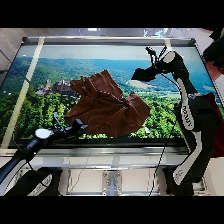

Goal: Fold the shirts.

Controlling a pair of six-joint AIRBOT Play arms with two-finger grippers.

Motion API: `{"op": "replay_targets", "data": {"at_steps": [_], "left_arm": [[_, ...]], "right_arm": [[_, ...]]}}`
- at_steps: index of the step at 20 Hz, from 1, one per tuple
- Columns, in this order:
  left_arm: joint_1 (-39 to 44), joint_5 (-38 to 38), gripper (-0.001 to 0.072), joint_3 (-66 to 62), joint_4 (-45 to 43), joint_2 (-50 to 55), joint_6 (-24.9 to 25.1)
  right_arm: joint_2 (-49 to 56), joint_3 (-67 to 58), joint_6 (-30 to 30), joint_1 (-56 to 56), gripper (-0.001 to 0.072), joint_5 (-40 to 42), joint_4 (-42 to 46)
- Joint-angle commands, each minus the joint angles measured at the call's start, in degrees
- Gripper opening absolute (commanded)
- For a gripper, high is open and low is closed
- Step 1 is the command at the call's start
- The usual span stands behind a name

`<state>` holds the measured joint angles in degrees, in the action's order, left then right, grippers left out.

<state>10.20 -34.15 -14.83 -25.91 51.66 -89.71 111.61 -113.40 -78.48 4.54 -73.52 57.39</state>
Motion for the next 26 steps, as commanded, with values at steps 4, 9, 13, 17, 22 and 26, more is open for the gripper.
{"op": "replay_targets", "data": {"at_steps": [4,9,13,17,22,26], "left_arm": [[0.4,0.5,0.0243,0.2,-27.1,-5.2,-30.3],[0.5,2.9,0.0245,0.2,-25.4,-0.8,-33.8],[0.5,8.9,0.0355,0.2,-6.6,5.9,-21.2],[0.5,9.5,0.0306,0.2,2.1,7.4,-14.2],[0.5,9.6,0.0016,0.2,2.0,7.4,-14.2],[0.5,9.6,0.0016,0.2,2.0,7.4,-14.1]], "right_arm": [[0.3,-3.8,1.7,0.0,0.0519,-1.2,1.1],[0.3,-3.8,3.7,0.0,0.052,-0.8,1.4],[0.3,-3.8,3.7,0.0,0.0519,-0.7,1.4],[0.5,-3.8,3.5,0.2,0.0512,2.9,1.4],[6.4,-3.8,2.9,0.5,0.0494,4.0,0.0],[12.9,-3.8,2.9,0.5,0.0494,6.8,-7.2]]}}
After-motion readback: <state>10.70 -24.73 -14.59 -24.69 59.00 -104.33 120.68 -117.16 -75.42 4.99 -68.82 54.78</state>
